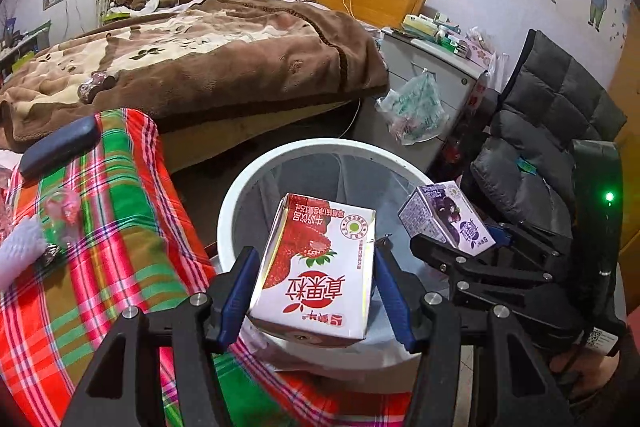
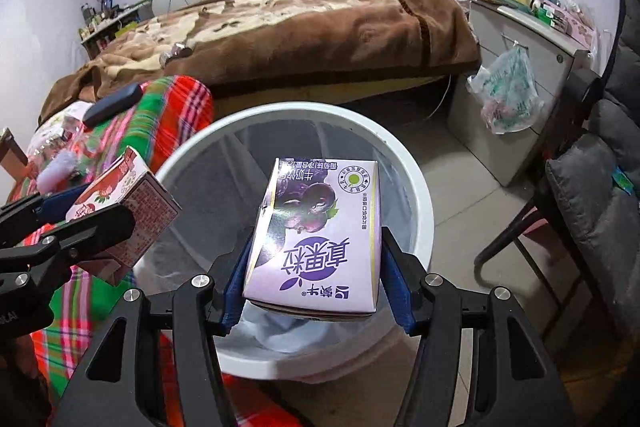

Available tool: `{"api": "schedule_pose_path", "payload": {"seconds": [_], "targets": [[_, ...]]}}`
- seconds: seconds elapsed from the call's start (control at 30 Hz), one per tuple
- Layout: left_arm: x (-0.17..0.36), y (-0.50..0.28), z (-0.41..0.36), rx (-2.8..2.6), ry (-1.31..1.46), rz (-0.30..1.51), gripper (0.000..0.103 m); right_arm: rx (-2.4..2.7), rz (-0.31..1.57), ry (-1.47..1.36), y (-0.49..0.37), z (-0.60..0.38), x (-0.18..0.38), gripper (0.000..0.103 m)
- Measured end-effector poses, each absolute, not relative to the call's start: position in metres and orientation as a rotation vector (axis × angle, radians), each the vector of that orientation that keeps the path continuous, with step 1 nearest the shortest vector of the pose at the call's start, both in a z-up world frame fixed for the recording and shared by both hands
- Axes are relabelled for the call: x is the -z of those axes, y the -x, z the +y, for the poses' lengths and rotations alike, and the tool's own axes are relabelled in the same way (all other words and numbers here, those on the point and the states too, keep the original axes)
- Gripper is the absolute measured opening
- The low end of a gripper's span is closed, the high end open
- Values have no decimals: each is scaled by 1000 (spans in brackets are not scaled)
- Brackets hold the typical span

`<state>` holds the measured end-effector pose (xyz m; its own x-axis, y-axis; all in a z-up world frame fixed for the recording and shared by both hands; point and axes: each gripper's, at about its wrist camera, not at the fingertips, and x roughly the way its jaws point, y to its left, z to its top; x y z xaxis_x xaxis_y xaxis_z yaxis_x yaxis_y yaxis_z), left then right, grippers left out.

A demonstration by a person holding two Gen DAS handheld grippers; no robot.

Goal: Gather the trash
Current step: 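Carry both juice cartons over the trash bin with both grippers, then open both grippers to drop the juice cartons into the bin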

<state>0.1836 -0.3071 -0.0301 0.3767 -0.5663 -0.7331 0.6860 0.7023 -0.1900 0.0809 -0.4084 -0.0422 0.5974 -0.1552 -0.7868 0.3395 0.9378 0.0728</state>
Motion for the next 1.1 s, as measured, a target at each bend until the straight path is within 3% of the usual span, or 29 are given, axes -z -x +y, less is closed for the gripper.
{"api": "schedule_pose_path", "payload": {"seconds": [0.1, 0.2, 0.6, 1.1], "targets": [[32, -186, -311, 802, -147, 875, 59, 295, 892, -232, -80, -413, 45, 60], [31, -185, -312, 804, -152, 862, 70, 304, 894, -235, -79, -417, 46, 60], [21, -185, -288, 782, -126, 834, 70, 324, 860, -252, -74, -419, 42, 61], [8, -192, -198, 617, -89, 793, 70, 240, 791, -234, -79, -384, 24, 61]]}}
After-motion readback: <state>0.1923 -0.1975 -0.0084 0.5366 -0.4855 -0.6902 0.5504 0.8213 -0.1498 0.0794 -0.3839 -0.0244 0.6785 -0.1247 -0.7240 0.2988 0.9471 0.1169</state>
